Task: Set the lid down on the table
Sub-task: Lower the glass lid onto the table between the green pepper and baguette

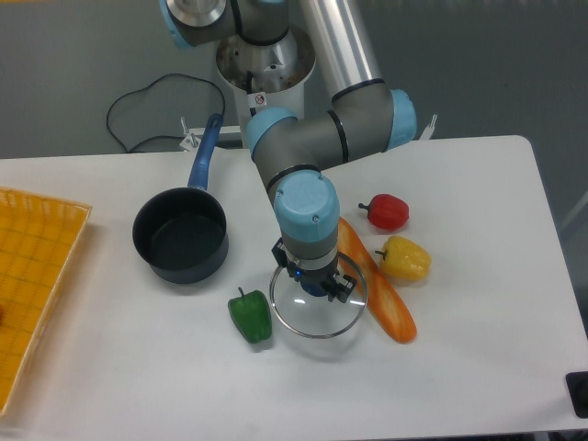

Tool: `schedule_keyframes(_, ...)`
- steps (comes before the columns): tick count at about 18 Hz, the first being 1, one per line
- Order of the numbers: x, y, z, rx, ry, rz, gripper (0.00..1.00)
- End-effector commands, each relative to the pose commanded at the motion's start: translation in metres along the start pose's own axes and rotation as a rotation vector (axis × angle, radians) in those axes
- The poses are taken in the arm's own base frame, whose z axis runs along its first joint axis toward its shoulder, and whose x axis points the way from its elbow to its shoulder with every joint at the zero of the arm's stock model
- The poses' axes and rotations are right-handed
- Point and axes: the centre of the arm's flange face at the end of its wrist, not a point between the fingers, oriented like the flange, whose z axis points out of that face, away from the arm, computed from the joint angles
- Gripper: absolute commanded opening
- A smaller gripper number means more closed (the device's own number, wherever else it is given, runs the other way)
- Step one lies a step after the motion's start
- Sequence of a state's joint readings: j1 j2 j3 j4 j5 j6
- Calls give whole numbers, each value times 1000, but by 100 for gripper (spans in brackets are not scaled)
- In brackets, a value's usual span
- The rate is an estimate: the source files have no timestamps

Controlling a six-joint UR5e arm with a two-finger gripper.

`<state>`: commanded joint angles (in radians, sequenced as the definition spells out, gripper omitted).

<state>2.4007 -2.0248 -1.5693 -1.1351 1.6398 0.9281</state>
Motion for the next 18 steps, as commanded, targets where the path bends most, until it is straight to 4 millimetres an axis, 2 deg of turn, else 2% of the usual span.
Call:
schedule_keyframes(8,-2,-1,16,-38,-11,1,58)
schedule_keyframes(18,10,-13,18,-37,-16,15,58)
